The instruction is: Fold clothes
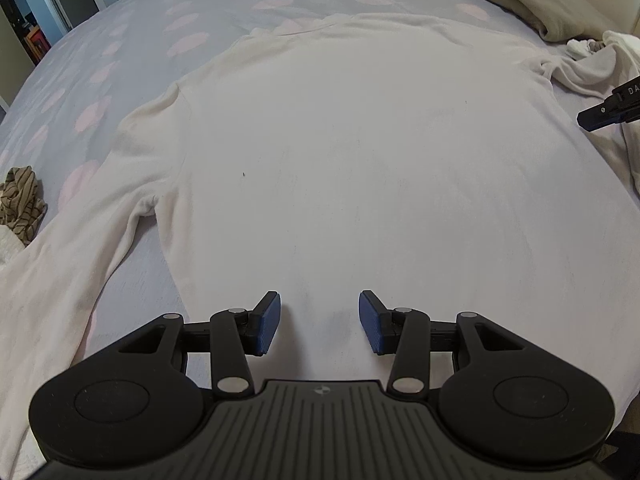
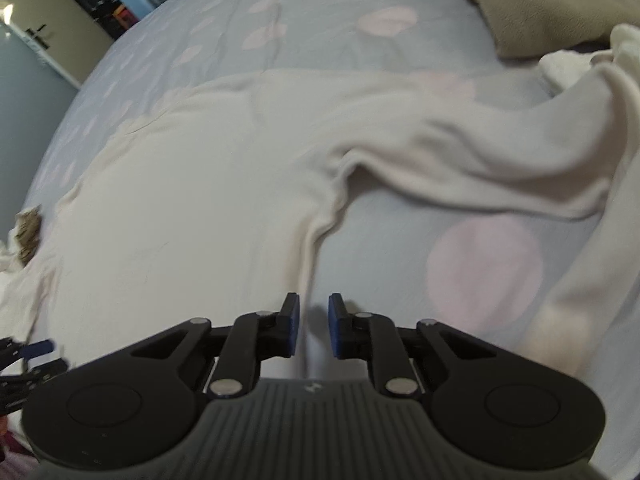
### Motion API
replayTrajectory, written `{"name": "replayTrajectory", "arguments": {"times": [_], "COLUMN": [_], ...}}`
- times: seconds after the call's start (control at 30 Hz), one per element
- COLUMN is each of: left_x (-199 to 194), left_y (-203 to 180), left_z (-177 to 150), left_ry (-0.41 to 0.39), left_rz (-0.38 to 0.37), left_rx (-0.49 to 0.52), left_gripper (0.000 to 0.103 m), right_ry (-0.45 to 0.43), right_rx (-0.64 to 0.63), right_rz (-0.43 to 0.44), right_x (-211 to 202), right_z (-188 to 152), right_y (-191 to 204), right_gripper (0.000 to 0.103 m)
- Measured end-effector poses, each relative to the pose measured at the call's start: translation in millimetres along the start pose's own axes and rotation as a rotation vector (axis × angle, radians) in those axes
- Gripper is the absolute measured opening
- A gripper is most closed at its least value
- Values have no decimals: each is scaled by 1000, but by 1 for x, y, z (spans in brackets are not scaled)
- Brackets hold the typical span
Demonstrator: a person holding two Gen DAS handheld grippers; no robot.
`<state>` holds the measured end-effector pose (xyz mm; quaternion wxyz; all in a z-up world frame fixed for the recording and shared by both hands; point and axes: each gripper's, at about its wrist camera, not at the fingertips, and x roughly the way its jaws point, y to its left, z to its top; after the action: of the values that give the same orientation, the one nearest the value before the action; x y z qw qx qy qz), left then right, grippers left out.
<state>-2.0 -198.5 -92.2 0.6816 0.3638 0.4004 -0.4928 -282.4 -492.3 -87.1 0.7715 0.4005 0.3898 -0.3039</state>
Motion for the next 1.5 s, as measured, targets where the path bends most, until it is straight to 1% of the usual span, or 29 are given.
{"name": "replayTrajectory", "arguments": {"times": [0.13,0.23,0.33,0.47,0.5,0.53,0.6,0.67,0.73,0.77,0.83,0.97,1.0,1.07,1.2,1.27,1.3,1.4,1.5], "left_x": [-3,-6,-5,-2,-2,-2,-2,-3,-3,-2,-2,-5,-5,-7,-17,-24,-28,-38,-47], "left_y": [-3,-4,-6,-6,-6,-6,-7,-7,-7,-7,-7,-8,-7,-6,0,5,7,10,8], "left_z": [-2,-4,-5,-4,-4,-4,-4,-4,-6,-6,-7,-7,-7,-9,-13,-18,-21,-34,-54], "left_ry": [-13,-19,-13,-3,-2,-1,-2,-4,-3,-1,3,0,0,1,2,-7,-9,-5,18], "left_rz": [-1,1,8,10,10,10,12,15,16,18,24,29,30,34,32,24,20,6,3], "left_rx": [11,20,26,36,39,44,52,58,59,60,63,60,59,56,46,37,32,29,48], "left_gripper": [41,41,41,41,41,41,41,41,41,41,41,41,41,41,41,41,41,41,41], "right_ry": [-3,18,18,37,42,47,43,17,-12,-12,-4,-29,-40,-44,-13,9,15,35,46], "right_rx": [-14,33,13,15,-4,-29,-71,-103,-112,-80,-7,-42,-43,-36,-43,-63,-74,-129,-185], "right_rz": [-37,-1,-15,17,16,-1,-37,-97,-158,-156,-114,-141,-147,-126,-82,-64,-56,-49,-35], "right_x": [6,13,15,22,24,25,27,21,15,14,16,7,3,-2,-5,-6,-6,-6,-9], "right_z": [-1,1,1,1,0,-1,-1,0,4,6,9,10,10,11,4,-4,-8,-17,-27], "right_y": [1,-2,3,9,13,17,23,26,18,9,-5,1,1,2,3,8,10,19,31], "right_gripper": [17,19,18,18,14,5,4,4,4,4,5,10,13,14,15,22,28,28,29]}}
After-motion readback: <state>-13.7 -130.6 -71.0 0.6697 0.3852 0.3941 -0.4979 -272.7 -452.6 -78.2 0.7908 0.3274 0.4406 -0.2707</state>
